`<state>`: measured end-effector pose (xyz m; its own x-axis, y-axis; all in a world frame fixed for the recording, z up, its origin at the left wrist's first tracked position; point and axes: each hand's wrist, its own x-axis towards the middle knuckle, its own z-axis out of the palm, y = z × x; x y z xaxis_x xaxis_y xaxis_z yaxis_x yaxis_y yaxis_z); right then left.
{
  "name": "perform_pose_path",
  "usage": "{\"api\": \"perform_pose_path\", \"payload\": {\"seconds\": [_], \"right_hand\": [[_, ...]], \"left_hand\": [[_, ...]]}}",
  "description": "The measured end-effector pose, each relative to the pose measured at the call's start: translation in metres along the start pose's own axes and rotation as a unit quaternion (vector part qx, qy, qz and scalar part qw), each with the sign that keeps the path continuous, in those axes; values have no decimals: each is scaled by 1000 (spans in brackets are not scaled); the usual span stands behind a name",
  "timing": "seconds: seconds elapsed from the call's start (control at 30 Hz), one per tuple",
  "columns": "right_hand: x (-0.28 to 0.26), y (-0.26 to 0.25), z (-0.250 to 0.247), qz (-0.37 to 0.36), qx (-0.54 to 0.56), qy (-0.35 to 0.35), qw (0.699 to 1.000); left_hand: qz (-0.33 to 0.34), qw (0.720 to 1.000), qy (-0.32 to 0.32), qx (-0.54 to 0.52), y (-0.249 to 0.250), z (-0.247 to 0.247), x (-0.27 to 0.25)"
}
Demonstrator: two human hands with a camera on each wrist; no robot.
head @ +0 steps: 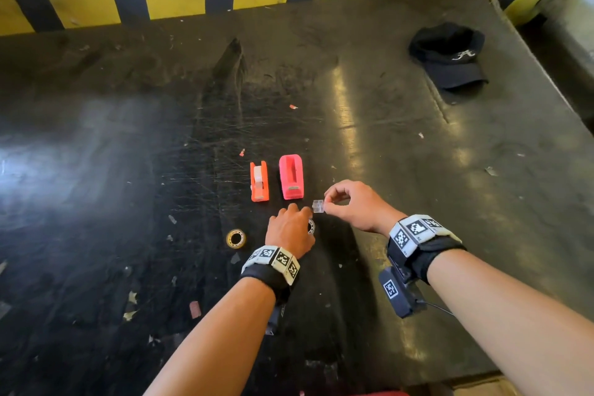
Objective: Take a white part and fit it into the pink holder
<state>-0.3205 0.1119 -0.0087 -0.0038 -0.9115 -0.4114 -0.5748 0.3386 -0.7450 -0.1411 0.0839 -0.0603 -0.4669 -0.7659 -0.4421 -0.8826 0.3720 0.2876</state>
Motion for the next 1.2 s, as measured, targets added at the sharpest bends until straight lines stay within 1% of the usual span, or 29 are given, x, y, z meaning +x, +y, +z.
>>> {"api": "perform_pose_path", "payload": {"seconds": [0.07,0.1,0.17,0.2,0.27,0.33,0.47,0.53,0.63,0.8,1.0,1.13,1.2], "right_hand": [[-1,5,-1,-1,2,5,1000],[-3,4,-2,-1,2,8,1000],[-3,6,-1,4,6,17,1000],[-3,5,0,7,8,20,1000],[0,5,3,7,3,22,1000],[5,2,9,0,1,18,1000],[14,-19,17,-43,24,2,999],[18,-25,20,-65,25,-7,998],[21,-32,22,-78,35,-13,996],[22,-36,28,-66,51,-31,996],[18,-37,30,-59,48,-30,997],[20,-36,28,-38,66,-32,997],[24,-34,26,-37,54,-14,998]], "left_hand": [[-3,996,12,-88,-6,-5,-1],[-7,988,18,-153,-12,-8,-2],[-15,960,26,-280,-22,-20,-9],[-18,944,30,-327,-27,-28,-12],[-13,918,39,-394,-36,-44,-20],[4,904,42,-425,-42,-58,-26],[32,888,45,-457,-49,-75,-36],[35,881,58,-468,-54,-75,-38],[32,876,65,-476,-59,-77,-42],[36,875,63,-479,-61,-78,-48],[28,883,44,-467,-63,-79,-49],[19,887,64,-456,-63,-80,-46],[11,892,70,-446,-65,-83,-43]]}}
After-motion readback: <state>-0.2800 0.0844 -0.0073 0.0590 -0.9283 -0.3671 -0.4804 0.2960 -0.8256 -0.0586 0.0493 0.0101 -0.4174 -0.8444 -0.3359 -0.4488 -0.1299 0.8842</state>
